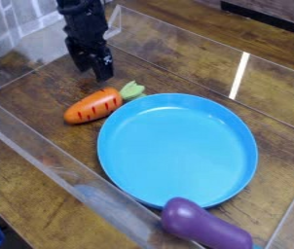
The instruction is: Remove the carrot from the blue tray and put it on the table
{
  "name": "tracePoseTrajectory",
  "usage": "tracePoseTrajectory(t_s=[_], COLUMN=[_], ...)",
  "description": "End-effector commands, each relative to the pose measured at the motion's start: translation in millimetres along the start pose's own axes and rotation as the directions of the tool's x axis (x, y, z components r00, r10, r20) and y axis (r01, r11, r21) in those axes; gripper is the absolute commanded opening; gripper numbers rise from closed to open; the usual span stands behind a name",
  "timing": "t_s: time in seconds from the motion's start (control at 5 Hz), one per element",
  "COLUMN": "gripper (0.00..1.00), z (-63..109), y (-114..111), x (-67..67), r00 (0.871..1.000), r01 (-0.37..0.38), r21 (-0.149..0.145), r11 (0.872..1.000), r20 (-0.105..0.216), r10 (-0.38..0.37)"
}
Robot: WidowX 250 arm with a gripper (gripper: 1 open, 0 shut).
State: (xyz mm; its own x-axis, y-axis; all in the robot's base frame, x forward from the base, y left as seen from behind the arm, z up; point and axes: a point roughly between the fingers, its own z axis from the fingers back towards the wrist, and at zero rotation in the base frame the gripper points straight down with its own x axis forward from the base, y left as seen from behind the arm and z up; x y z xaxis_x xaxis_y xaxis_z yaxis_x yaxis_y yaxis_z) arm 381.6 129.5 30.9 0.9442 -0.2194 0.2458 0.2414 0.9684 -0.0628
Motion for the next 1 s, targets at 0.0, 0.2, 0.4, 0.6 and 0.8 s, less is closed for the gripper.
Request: tracePoseTrajectory(t_s=[0.0,0.2,0.4,0.6,0.8], gripper=[1.00,1.00,0.00,0.00,0.00], z=[6.8,3.1,-0.1,-1.0,3.4], y=[2,12,16,24,37], x=[6.9,7.0,12.0,15.6,8.1], r00=[0.998,0.996,0.991,0.985,0.990], r01=[0.064,0.092,0.132,0.175,0.144], r21=[0.016,0.013,0.006,-0.001,0.012], r11=[0.998,0.996,0.991,0.985,0.990], r20=[0.023,0.018,0.012,0.006,0.005], r10=[-0.064,-0.093,-0.133,-0.175,-0.144])
